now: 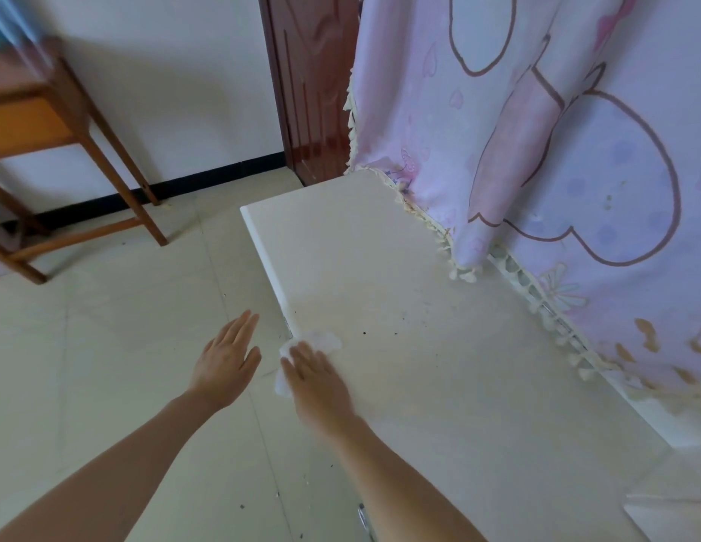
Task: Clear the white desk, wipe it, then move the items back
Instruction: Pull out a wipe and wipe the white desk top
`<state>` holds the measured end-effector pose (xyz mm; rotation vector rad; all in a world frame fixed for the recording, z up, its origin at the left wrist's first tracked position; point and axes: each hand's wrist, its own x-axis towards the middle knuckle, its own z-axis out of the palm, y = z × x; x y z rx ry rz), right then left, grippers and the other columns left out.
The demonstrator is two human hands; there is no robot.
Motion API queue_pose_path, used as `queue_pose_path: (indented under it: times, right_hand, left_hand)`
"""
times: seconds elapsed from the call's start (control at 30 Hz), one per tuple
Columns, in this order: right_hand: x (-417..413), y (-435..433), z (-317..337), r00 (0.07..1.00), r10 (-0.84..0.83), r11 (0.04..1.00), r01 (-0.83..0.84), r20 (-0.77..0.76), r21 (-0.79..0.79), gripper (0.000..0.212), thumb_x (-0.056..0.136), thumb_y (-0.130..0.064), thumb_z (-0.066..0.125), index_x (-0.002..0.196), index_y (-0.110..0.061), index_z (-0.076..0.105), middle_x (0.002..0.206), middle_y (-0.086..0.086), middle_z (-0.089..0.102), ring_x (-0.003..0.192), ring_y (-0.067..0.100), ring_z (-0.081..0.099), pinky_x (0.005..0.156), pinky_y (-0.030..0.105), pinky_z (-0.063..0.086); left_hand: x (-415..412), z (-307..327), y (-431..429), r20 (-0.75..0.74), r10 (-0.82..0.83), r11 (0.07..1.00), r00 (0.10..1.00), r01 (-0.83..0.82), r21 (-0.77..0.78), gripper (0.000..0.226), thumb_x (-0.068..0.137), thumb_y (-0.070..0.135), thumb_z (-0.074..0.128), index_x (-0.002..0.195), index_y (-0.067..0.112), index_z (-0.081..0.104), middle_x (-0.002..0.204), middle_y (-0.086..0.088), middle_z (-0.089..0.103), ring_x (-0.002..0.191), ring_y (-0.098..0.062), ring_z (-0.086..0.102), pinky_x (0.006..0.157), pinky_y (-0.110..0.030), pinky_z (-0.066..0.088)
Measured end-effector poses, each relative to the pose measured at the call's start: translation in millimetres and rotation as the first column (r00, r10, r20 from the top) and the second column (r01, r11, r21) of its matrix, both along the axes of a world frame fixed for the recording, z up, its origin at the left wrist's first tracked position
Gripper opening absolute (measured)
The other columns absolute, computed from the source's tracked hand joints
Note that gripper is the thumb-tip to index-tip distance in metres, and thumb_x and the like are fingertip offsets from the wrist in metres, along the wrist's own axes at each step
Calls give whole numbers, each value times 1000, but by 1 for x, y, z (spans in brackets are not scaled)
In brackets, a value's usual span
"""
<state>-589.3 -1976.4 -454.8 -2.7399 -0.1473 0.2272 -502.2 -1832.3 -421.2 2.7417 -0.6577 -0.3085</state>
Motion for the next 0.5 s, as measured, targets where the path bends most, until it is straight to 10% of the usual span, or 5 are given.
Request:
queue_pose_path:
  times: [0.2, 0.27, 0.37, 0.5]
  right_hand:
    - [-23, -53, 30, 891, -353, 935, 340, 286, 97, 42, 89, -6, 50, 128, 8, 44, 137, 23, 44, 130, 34, 40, 107, 34, 33]
    - [-46, -102, 33, 800, -544, 837, 540, 253, 94, 40, 96, -14, 41, 127, 12, 43, 136, 28, 42, 127, 41, 41, 104, 44, 36]
    - [-79, -160, 33, 742, -663, 731, 670, 99, -126, 93, 88, -47, -19, 129, 14, 38, 137, 35, 36, 126, 49, 38, 102, 49, 37]
    - [-65, -161, 32, 686, -727, 673, 720, 31, -167, 87, 97, -42, -3, 104, 18, 59, 106, 40, 58, 91, 55, 60, 65, 54, 54]
  left_hand:
    - [10, 7, -10, -13, 0, 1000, 1000, 0, -23, 54, 97, 24, 33, 146, 17, 13, 156, 1, 11, 143, -16, 12, 113, -36, 17]
    - [11, 7, -18, -14, -21, 999, 1000, 20, -29, 54, 97, 24, 32, 147, 18, 11, 156, 2, 9, 143, -16, 11, 113, -35, 16]
    - [17, 4, -27, -8, -66, 998, 998, 66, -26, 54, 97, 24, 31, 147, 19, 9, 156, 3, 8, 143, -13, 8, 114, -32, 14]
    - [43, 2, -35, -12, -93, 995, 996, 93, -27, 54, 97, 25, 30, 147, 19, 10, 156, 4, 7, 143, -12, 7, 115, -34, 14]
